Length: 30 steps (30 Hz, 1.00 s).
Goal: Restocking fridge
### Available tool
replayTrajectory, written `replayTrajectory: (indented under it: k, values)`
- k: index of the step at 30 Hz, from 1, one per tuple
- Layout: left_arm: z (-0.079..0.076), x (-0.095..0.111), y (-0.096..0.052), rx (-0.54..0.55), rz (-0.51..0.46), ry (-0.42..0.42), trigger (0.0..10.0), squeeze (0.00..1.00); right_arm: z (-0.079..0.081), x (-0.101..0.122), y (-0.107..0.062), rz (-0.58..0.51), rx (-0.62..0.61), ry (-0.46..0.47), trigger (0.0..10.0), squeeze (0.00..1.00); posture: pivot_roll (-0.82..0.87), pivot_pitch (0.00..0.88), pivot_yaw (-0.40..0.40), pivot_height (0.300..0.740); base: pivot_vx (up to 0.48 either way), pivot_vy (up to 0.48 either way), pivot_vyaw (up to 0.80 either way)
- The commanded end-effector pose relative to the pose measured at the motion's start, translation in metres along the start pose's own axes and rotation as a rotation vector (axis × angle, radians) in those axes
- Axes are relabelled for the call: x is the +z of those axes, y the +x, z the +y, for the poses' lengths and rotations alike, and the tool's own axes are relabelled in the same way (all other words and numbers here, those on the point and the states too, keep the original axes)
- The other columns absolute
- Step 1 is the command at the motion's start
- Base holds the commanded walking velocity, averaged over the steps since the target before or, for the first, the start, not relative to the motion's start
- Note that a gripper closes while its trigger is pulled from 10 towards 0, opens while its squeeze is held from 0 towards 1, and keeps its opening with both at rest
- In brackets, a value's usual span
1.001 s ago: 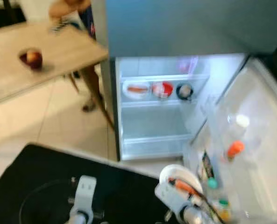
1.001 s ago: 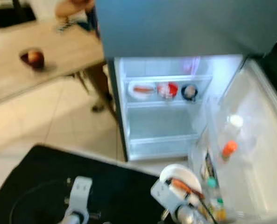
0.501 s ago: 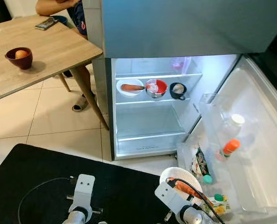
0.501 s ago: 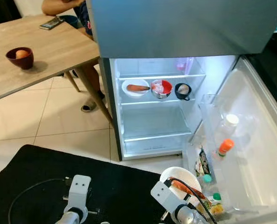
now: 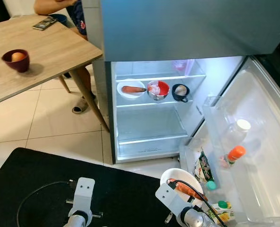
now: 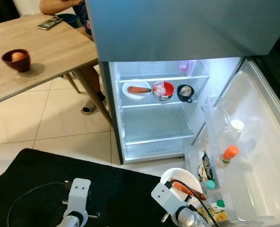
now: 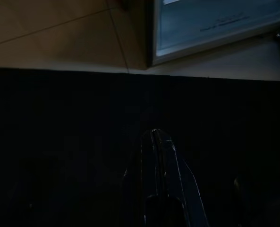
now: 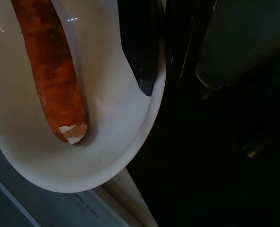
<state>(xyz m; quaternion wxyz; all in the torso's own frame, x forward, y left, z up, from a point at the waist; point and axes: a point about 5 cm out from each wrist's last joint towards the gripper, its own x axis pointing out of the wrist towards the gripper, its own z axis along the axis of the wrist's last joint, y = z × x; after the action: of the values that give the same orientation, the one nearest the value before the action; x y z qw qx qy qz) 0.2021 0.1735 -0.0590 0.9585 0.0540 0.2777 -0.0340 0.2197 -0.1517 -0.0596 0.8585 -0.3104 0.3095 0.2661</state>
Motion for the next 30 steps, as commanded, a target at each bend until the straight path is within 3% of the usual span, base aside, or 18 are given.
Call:
replayTrajectory:
  k: [1,30]
  values:
    - [0.0027,-0.0075,-0.0043,0.005,0.022,0.004,10.0,0.0,0.0025,-0.0037,-0.0014,0.008,0.007,-0.005,10.0,0.0,-0.09,0.103,-0.033,0.74,0.266,0.0,0.0]
    - [0.0046,-0.0064,-0.0041,0.001,0.017,-0.001,10.0,0.0,0.0029,-0.003,-0.001,0.008,0.007,-0.004,10.0,0.0,-0.09,0.105,-0.033,0.74,0.306,0.0,0.0]
